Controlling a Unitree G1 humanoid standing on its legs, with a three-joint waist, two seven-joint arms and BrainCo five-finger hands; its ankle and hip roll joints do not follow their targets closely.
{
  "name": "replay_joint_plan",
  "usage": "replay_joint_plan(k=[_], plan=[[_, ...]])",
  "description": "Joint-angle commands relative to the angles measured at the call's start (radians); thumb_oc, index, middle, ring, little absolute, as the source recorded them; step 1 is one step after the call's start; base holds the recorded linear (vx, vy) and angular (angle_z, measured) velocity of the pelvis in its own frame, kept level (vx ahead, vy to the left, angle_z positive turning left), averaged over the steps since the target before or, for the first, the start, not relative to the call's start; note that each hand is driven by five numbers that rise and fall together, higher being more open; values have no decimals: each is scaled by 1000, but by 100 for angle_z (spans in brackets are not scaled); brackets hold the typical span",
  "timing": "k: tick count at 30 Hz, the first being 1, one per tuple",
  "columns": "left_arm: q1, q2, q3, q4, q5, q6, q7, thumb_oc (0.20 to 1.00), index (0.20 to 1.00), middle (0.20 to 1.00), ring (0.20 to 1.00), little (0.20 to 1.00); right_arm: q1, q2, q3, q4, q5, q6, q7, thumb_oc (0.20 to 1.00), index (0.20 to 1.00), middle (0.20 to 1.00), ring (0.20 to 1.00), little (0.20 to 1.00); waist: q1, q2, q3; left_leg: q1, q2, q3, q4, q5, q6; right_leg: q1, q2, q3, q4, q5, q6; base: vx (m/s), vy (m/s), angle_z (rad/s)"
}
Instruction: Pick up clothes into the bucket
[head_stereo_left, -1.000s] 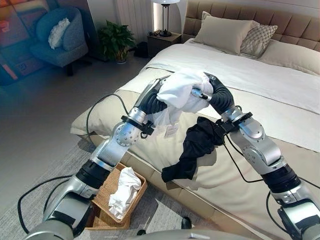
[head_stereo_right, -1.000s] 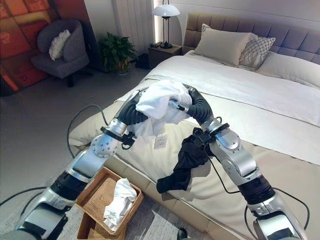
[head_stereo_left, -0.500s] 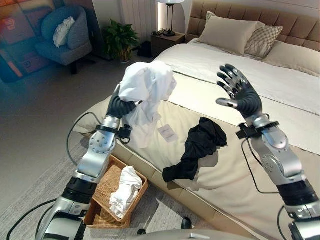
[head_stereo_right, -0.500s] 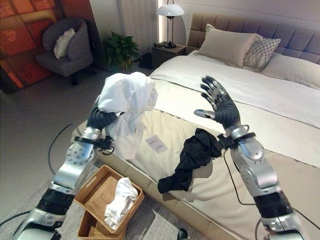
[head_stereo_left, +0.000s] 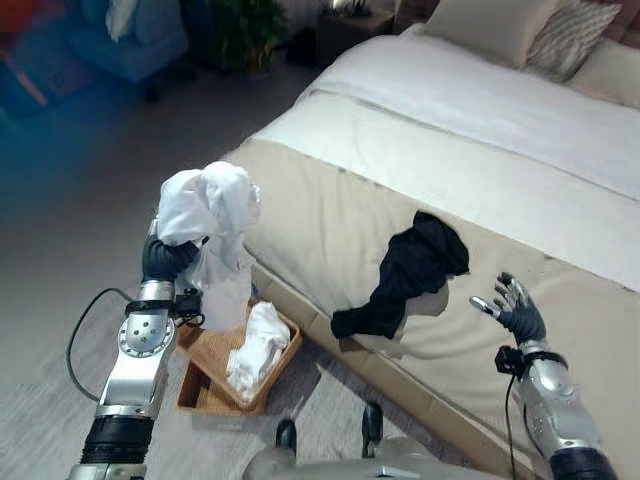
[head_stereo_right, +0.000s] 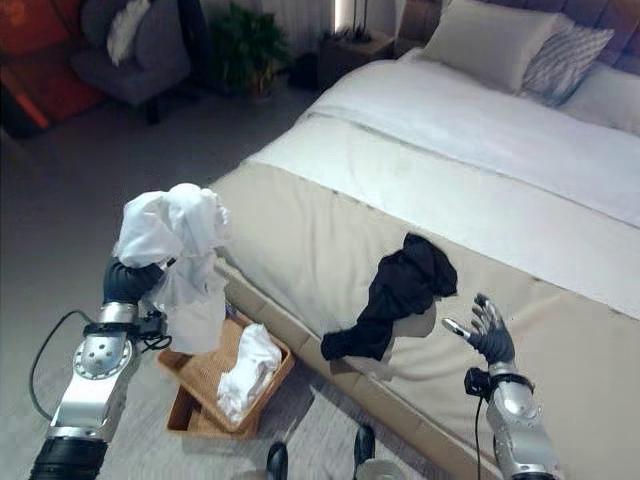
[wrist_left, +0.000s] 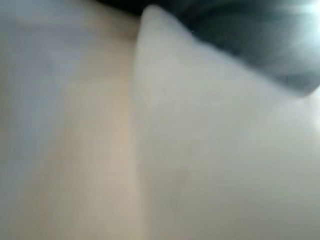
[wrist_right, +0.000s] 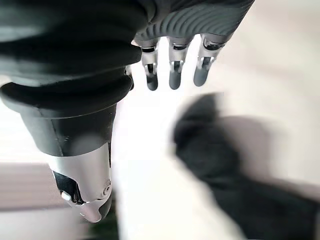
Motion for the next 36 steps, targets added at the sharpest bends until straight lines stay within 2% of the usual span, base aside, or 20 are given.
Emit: replay_joint_plan(k=[1, 7, 10, 11, 15, 16, 17, 18, 19, 21, 25, 33, 36], plan=[[-37, 44, 65, 69, -3, -58, 71, 200, 200, 200, 200, 200, -61, -21, -9, 31, -84, -79, -48, 1000, 1000, 1000, 1000, 1000, -4, -50, 55, -140, -50, -43, 207, -91, 24, -52, -69, 3, 194, -109, 31, -191, 71, 3], [-63, 44, 61, 232, -49, -68, 143, 200, 200, 200, 200, 200, -74, -50, 95, 214, -194, -90, -83, 1000, 1000, 1000, 1000, 1000, -12, -69, 155, -293, -39, -36, 339, -116, 29, -214, -76, 38, 310, -118, 24, -133, 64, -5], [-94, 48, 48, 273, -75, -76, 168, 200, 200, 200, 200, 200, -81, -54, 120, 234, -204, -95, -89, 1000, 1000, 1000, 1000, 1000, -19, -78, 182, -354, -44, -41, 378, -119, 31, -273, -79, 44, 352, -125, 21, -134, 33, -12], [-125, 55, 37, 298, -108, -81, 195, 200, 200, 200, 200, 200, -82, -53, 142, 267, -225, -98, -115, 1000, 1000, 1000, 1000, 1000, -28, -87, 221, -421, -48, -44, 413, -115, 35, -337, -84, 42, 399, -136, 18, -161, 38, 3], [-226, 97, 12, 314, -164, -98, 253, 200, 200, 200, 200, 200, -102, -59, 151, 249, -208, -110, -151, 1000, 1000, 1000, 1000, 1000, -46, -98, 284, -577, -65, -65, 497, -111, 39, -484, -105, 28, 505, -157, 16, -165, 25, 15], [-228, 97, 12, 315, -164, -98, 253, 200, 200, 200, 200, 200, -103, -59, 151, 250, -207, -110, -151, 1000, 1000, 1000, 1000, 1000, -46, -97, 282, -582, -66, -66, 500, -112, 39, -489, -106, 28, 508, -158, 16, -42, 12, 12], [-286, 129, -1, 321, -176, -105, 282, 200, 200, 200, 200, 200, -108, -64, 148, 239, -188, -123, -168, 1000, 1000, 1000, 1000, 1000, -54, -100, 308, -640, -71, -79, 546, -147, 35, -539, -107, 32, 548, -185, 25, -77, 21, 10], [-290, 131, -3, 322, -176, -106, 282, 200, 200, 200, 200, 200, -110, -62, 146, 239, -188, -124, -168, 1000, 1000, 1000, 1000, 1000, -55, -100, 310, -658, -75, -74, 544, -115, 38, -552, -113, 24, 541, -158, 18, -18, 14, 10], [-313, 150, -10, 331, -183, -108, 289, 200, 200, 200, 200, 200, -112, -65, 149, 236, -181, -128, -175, 1000, 1000, 1000, 1000, 1000, -58, -101, 312, -681, -72, -81, 572, -152, 33, -575, -110, 30, 564, -186, 25, -52, 51, 12], [-390, 205, -27, 378, -226, -120, 322, 200, 200, 200, 200, 200, -132, -72, 169, 235, -164, -145, -203, 1000, 1000, 1000, 1000, 1000, -70, -113, 313, -779, -69, -82, 607, -153, 34, -670, -109, 36, 580, -175, 32, -20, 54, 12], [-486, 281, -56, 428, -262, -126, 348, 200, 200, 200, 200, 200, -160, -74, 188, 223, -133, -165, -226, 1000, 1000, 1000, 1000, 1000, -79, -134, 313, -874, -63, -84, 617, -146, 30, -761, -110, 33, 569, -151, 44, -21, 23, -2], [-599, 400, -93, 496, -310, -130, 358, 200, 200, 200, 200, 200, -187, -67, 230, 213, -114, -185, -246, 1000, 1000, 1000, 1000, 1000, -89, -155, 313, -935, -60, -84, 588, -138, 29, -814, -110, 24, 509, -114, 64, 25, 24, -3], [-612, 413, -101, 512, -334, -129, 352, 200, 200, 200, 200, 200, -193, -66, 240, 214, -113, -185, -246, 1000, 1000, 1000, 1000, 1000, -89, -158, 313, -934, -60, -83, 580, -140, 29, -813, -109, 25, 494, -110, 66, 35, 30, 4]])
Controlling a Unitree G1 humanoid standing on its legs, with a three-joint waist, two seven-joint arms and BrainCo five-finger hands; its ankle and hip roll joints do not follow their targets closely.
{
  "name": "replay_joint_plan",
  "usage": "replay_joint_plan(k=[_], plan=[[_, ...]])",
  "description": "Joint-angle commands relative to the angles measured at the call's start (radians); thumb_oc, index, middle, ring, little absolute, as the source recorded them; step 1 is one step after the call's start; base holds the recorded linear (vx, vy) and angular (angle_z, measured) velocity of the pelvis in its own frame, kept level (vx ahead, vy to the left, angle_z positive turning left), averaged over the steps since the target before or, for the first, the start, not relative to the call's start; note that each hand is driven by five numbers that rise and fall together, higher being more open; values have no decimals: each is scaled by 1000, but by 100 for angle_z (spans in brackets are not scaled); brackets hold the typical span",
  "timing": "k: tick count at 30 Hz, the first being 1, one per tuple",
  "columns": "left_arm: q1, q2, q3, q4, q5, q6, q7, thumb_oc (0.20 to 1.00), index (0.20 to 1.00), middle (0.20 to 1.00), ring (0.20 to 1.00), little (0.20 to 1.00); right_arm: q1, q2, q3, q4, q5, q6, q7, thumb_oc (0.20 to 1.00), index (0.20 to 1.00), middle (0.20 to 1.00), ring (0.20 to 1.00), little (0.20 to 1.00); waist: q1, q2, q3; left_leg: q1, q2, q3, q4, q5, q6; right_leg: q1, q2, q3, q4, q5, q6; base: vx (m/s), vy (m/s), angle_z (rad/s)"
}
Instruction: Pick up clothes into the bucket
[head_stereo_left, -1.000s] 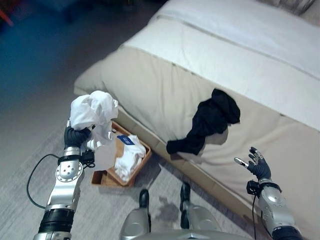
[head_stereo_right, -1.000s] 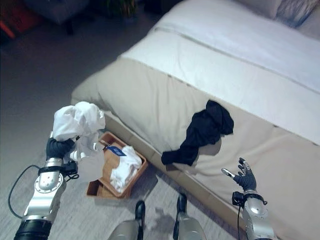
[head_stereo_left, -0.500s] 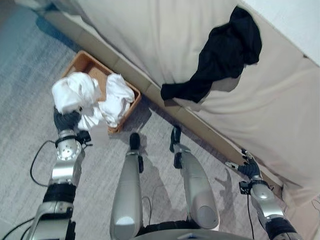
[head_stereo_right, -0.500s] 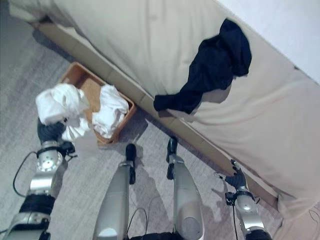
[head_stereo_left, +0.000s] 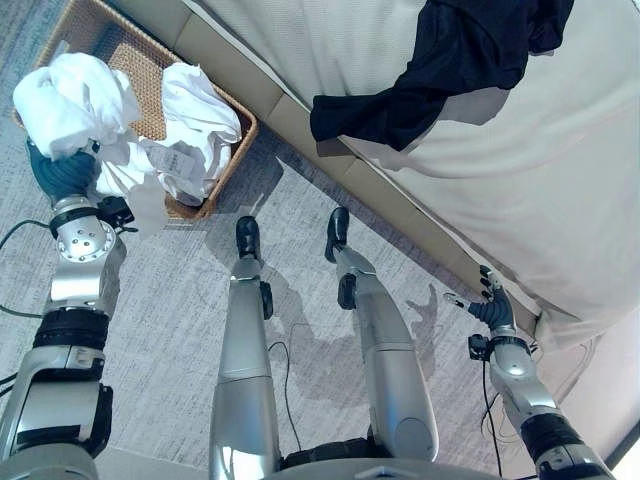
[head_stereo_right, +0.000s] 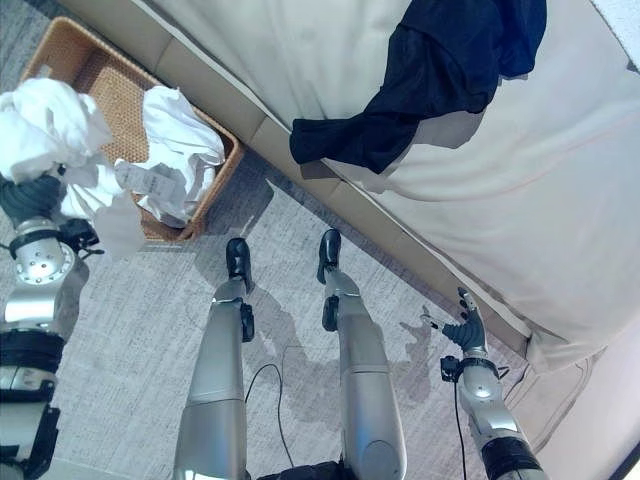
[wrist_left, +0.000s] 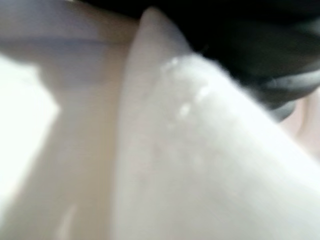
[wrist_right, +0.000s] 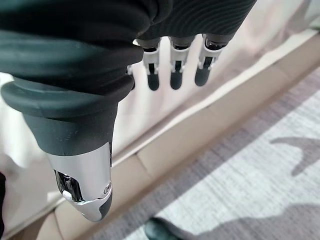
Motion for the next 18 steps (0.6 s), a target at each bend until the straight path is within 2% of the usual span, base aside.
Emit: replay_joint_plan(k=[1, 7, 18], plan=[[-65, 79, 22, 43, -62, -68, 17, 1000, 1000, 1000, 1000, 1000, 3, -43, 21, -28, 35, -37, -28, 1000, 1000, 1000, 1000, 1000, 26, -28, -15, 42, -6, -18, -2, -41, -10, 58, -41, 10, 6, -9, 48, 35, 31, -3], [-83, 64, 23, 69, -142, -68, 5, 1000, 1000, 1000, 1000, 1000, -15, -43, 43, -41, 45, -32, -29, 1000, 1000, 1000, 1000, 1000, 27, -28, -15, 39, -7, -15, -4, -51, -8, 65, -39, 7, -17, -10, 50, 26, 10, -2], [-106, 41, 37, 176, -109, -15, 51, 1000, 1000, 1000, 1000, 1000, -35, -39, 27, -148, 60, -47, -67, 1000, 1000, 1000, 1000, 1000, 13, -42, -15, 57, -1, -2, -25, -51, -10, 87, -33, 8, -60, 5, 51, 7, 3, -2]])
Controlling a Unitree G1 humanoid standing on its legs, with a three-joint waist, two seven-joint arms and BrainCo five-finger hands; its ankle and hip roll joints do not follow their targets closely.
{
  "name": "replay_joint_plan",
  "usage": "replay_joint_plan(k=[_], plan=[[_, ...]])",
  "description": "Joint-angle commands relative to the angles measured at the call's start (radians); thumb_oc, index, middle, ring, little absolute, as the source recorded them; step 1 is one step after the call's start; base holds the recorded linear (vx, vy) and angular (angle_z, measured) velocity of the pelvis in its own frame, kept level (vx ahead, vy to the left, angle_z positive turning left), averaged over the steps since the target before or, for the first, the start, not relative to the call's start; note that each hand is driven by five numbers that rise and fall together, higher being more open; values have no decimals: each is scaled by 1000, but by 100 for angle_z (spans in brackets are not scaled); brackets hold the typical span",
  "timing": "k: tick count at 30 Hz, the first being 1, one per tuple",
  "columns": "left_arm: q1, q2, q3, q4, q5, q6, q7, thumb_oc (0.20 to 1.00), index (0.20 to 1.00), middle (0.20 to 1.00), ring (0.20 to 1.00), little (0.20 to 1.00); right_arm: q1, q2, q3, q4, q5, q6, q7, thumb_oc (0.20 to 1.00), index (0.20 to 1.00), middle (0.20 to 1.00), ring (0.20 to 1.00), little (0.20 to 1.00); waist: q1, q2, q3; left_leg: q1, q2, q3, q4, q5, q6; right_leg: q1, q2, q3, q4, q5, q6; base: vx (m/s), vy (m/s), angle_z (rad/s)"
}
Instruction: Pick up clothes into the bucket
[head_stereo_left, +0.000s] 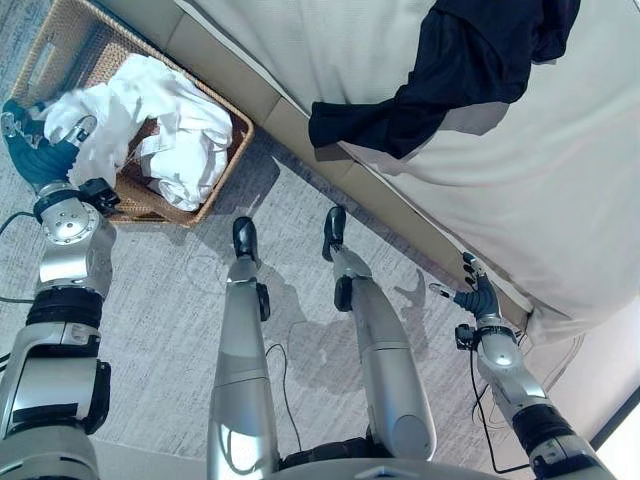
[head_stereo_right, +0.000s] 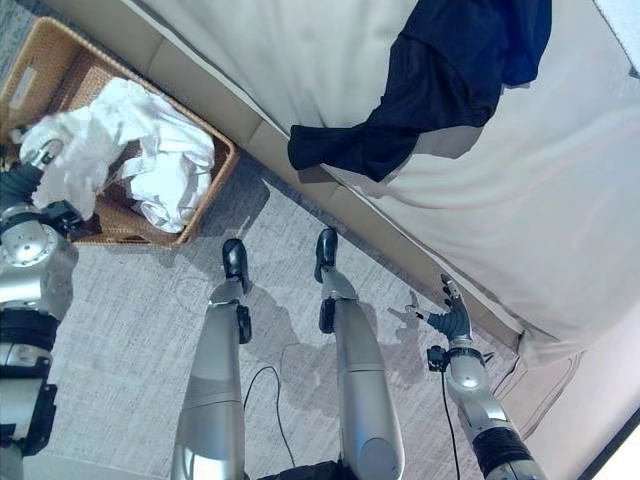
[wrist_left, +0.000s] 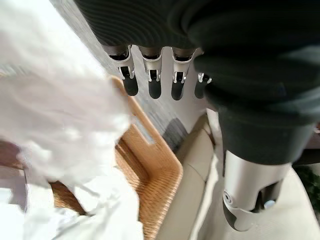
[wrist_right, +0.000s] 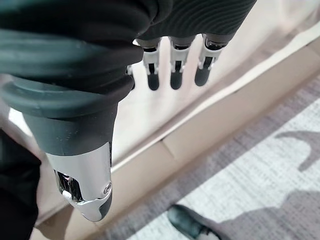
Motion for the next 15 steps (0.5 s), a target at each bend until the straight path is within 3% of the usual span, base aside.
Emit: replay_joint_plan(k=[1, 6, 7, 9, 10, 11, 12, 13, 14, 15], plan=[[-23, 41, 47, 13, 24, -7, 47, 1000, 1000, 1000, 1000, 1000, -2, -40, -26, -87, 29, -49, -54, 1000, 1000, 1000, 1000, 1000, 24, -30, -8, 43, -14, -17, -6, -50, -8, 55, -48, 6, 13, -43, 63, 4, 7, -7], [29, -12, 94, -14, 67, 7, 90, 1000, 1000, 1000, 1000, 1000, -37, -58, -141, -257, -53, -80, -190, 1000, 1000, 1000, 1000, 1000, 28, -9, -8, 57, -18, -14, -19, -47, -5, 56, -51, 10, 25, -54, 61, 7, 6, -4], [89, -59, 105, -125, 114, -19, 130, 1000, 1000, 1000, 1000, 1000, -75, -79, -201, -344, -132, -95, -288, 1000, 1000, 1000, 1000, 1000, 41, 7, -8, 66, -21, -12, -34, -42, -5, 54, -54, 11, 34, -60, 60, 0, 0, 0], [121, -90, 111, -141, 133, -10, 129, 1000, 1000, 1000, 1000, 1000, -96, -88, -217, -367, -176, -95, -324, 1000, 1000, 1000, 1000, 1000, 46, 19, -8, 78, -24, -13, -42, -40, -4, 58, -56, 12, 40, -64, 58, -32, 7, 1], [166, -137, 88, -198, 199, -28, 128, 1000, 1000, 1000, 1000, 1000, -165, -109, -252, -409, -221, -90, -382, 1000, 1000, 1000, 1000, 1000, 61, 36, -8, 74, -32, -3, -63, -2, 0, 45, -68, 7, 42, -43, 48, 0, 0, 0], [170, -141, 89, -201, 202, -25, 130, 1000, 1000, 1000, 1000, 1000, -164, -110, -250, -409, -223, -88, -383, 1000, 1000, 1000, 1000, 1000, 61, 39, -8, 94, -30, -11, -62, -28, -3, 60, -63, 16, 50, -68, 56, -65, 13, -2], [191, -157, 77, -217, 223, -33, 119, 1000, 1000, 1000, 1000, 1000, -189, -131, -266, -426, -246, -81, -393, 1000, 1000, 1000, 1000, 1000, 68, 45, -8, 86, -35, -3, -73, 1, 0, 49, -71, 9, 49, -47, 47, 71, -8, -2], [211, -179, 63, -225, 241, -36, 102, 1000, 1000, 1000, 1000, 1000, -211, -150, -272, -419, -255, -79, -400, 1000, 1000, 1000, 1000, 1000, 74, 56, -8, 116, -35, -7, -79, -23, -2, 68, -68, 19, 64, -77, 54, -53, 1, 1], [259, -214, 26, -249, 272, -51, 51, 1000, 1000, 1000, 1000, 1000, -260, -197, -297, -452, -291, -65, -413, 1000, 1000, 1000, 1000, 1000, 86, 72, -8, 122, -45, -1, -106, 15, 0, 63, -78, 14, 71, -62, 44, 82, -27, 6], [261, -215, 25, -248, 272, -50, 51, 1000, 1000, 1000, 1000, 1000, -258, -198, -296, -451, -292, -65, -413, 1000, 1000, 1000, 1000, 1000, 87, 74, -8, 143, -42, -8, -102, -14, -2, 80, -72, 23, 79, -89, 51, -51, -30, 7]])
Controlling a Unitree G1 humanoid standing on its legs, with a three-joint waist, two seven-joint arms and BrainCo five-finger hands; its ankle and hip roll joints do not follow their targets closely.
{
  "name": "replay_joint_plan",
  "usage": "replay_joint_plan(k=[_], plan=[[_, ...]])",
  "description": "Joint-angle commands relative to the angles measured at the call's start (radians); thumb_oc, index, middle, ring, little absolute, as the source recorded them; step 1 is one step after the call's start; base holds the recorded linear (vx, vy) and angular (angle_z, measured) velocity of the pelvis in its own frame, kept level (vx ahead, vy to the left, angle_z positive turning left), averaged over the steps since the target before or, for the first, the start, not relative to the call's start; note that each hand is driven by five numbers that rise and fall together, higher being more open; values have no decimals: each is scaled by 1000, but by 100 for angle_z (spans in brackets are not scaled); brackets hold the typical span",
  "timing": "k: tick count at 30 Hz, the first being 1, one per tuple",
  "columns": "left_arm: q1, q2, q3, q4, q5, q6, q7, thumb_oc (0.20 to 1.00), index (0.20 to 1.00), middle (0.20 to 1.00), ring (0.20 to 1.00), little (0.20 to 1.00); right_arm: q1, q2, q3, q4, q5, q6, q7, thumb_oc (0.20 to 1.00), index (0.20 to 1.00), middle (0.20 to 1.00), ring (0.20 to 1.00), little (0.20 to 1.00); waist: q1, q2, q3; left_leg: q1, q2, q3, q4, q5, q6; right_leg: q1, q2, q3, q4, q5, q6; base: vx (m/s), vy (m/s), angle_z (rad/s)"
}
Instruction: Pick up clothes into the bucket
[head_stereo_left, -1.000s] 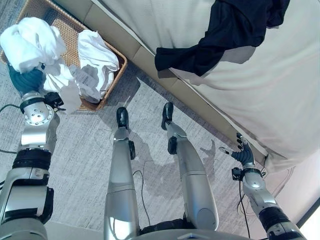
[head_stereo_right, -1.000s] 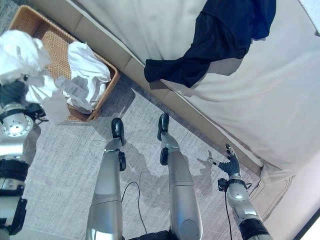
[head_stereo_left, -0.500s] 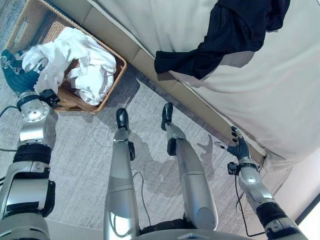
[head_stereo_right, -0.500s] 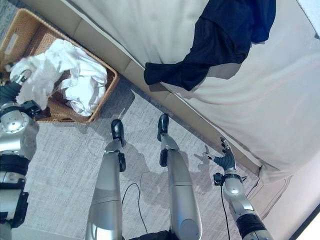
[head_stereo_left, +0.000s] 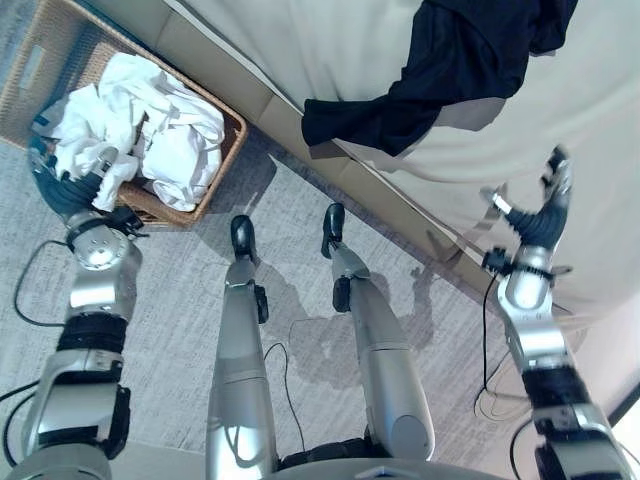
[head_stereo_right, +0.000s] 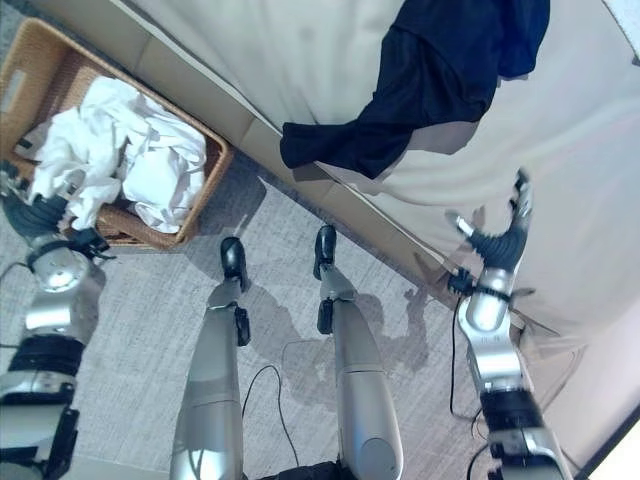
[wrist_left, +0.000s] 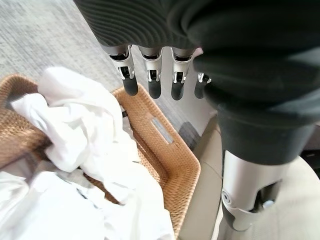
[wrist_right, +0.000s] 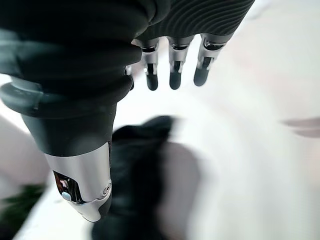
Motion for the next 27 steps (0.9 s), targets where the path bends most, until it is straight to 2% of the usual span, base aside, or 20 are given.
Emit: replay_joint_plan(k=[1, 2, 3, 5, 6, 8, 10, 11, 12, 13, 15, 16, 19, 23, 27], plan=[[75, -62, -39, -25, 77, -64, -103, 1000, 1000, 1000, 1000, 1000, -36, -115, -110, -71, -75, -26, -64, 1000, 1000, 1000, 1000, 1000, 24, 81, -12, 54, -41, -36, -23, -16, 12, 66, -61, -5, 58, -67, 66, 10, -29, 14], [75, -64, -39, -25, 76, -65, -104, 1000, 1000, 1000, 1000, 1000, -36, -117, -110, -70, -75, -27, -65, 1000, 1000, 1000, 1000, 1000, 24, 82, -12, 56, -41, -37, -26, -15, 12, 67, -62, -6, 58, -68, 66, -52, -51, 12], [121, -101, -103, -34, 102, -60, -169, 1000, 1000, 1000, 1000, 1000, -76, -150, -113, -58, -103, -7, -62, 1000, 1000, 1000, 1000, 1000, 38, 103, -12, 78, -48, -43, -48, -5, 11, 75, -65, -7, 76, -82, 62, 11, -73, 15], [146, -130, -172, -18, 137, -52, -215, 1000, 1000, 1000, 1000, 1000, -127, -182, -102, -27, -112, 6, -65, 1000, 1000, 1000, 1000, 1000, 49, 121, -12, 101, -50, -50, -70, 7, 7, 87, -71, -11, 87, -94, 59, 13, -103, 18], [156, -146, -208, -12, 162, -47, -235, 1000, 1000, 1000, 1000, 1000, -157, -216, -93, 0, -131, 23, -72, 1000, 1000, 1000, 1000, 1000, 56, 134, -12, 113, -52, -56, -86, 16, 4, 94, -74, -18, 96, -101, 58, 10, -113, 20], [168, -161, -238, -6, 175, -40, -248, 1000, 1000, 1000, 1000, 1000, -176, -228, -83, 24, -140, 31, -79, 1000, 1000, 1000, 1000, 1000, 63, 145, -12, 123, -52, -61, -99, 24, -2, 102, -77, -24, 102, -108, 56, 4, -90, 21], [189, -179, -351, 23, 239, -20, -309, 1000, 1000, 1000, 1000, 1000, -280, -306, -31, 142, -141, 69, -89, 1000, 1000, 1000, 1000, 1000, 79, 171, -12, 156, -54, -72, -143, 47, -12, 120, -84, -36, 113, -124, 53, 3, -91, 27], [192, -184, -370, 34, 252, -21, -319, 1000, 1000, 1000, 1000, 1000, -304, -316, -13, 179, -134, 72, -90, 1000, 1000, 1000, 1000, 1000, 82, 178, -12, 167, -52, -72, -157, 52, -14, 124, -87, -38, 116, -127, 52, -9, -116, 24], [199, -191, -450, 45, 274, -17, -366, 1000, 1000, 1000, 1000, 1000, -387, -392, 32, 293, -106, 105, -71, 1000, 1000, 1000, 1000, 1000, 96, 190, -12, 186, -52, -77, -184, 71, -24, 135, -90, -46, 124, -137, 48, -9, -80, 17], [198, -195, -448, 46, 274, -18, -366, 1000, 1000, 1000, 1000, 1000, -399, -398, 43, 304, -102, 100, -72, 1000, 1000, 1000, 1000, 1000, 93, 194, -12, 187, -52, -78, -188, 73, -24, 136, -90, -47, 123, -137, 47, -15, -131, 25], [212, -196, -531, 33, 295, -19, -397, 1000, 1000, 1000, 1000, 1000, -545, -485, 163, 512, -23, 122, -20, 1000, 1000, 1000, 1000, 1000, 109, 215, -12, 221, -45, -87, -247, 110, -42, 146, -91, -61, 133, -152, 41, 26, -132, 19], [214, -198, -550, 24, 302, -22, -399, 1000, 1000, 1000, 1000, 1000, -589, -499, 197, 581, 2, 127, -19, 1000, 1000, 1000, 1000, 1000, 111, 220, -12, 251, -41, -95, -266, 98, -52, 164, -91, -54, 146, -190, 45, 67, -115, 11], [229, -228, -544, 22, 243, -22, -401, 1000, 1000, 1000, 1000, 1000, -683, -544, 304, 704, 38, 144, 44, 1000, 1000, 1000, 1000, 1000, 112, 232, -12, 274, -28, -101, -316, 129, -62, 167, -93, -63, 154, -205, 36, 18, -112, 27], [250, -263, -504, 52, 120, -24, -394, 1000, 1000, 1000, 1000, 1000, -852, -541, 477, 905, 118, 152, 146, 1000, 1000, 1000, 1000, 1000, 120, 248, -12, 283, -18, -95, -341, 146, -62, 142, -88, -53, 178, -213, 30, -9, -84, 8], [254, -261, -478, 59, 77, -21, -394, 1000, 1000, 1000, 1000, 1000, -953, -532, 623, 1064, 128, 172, 286, 1000, 1000, 1000, 1000, 1000, 133, 262, -12, 264, -11, -88, -339, 153, -61, 102, -83, -41, 203, -218, 26, -11, -84, -6]])
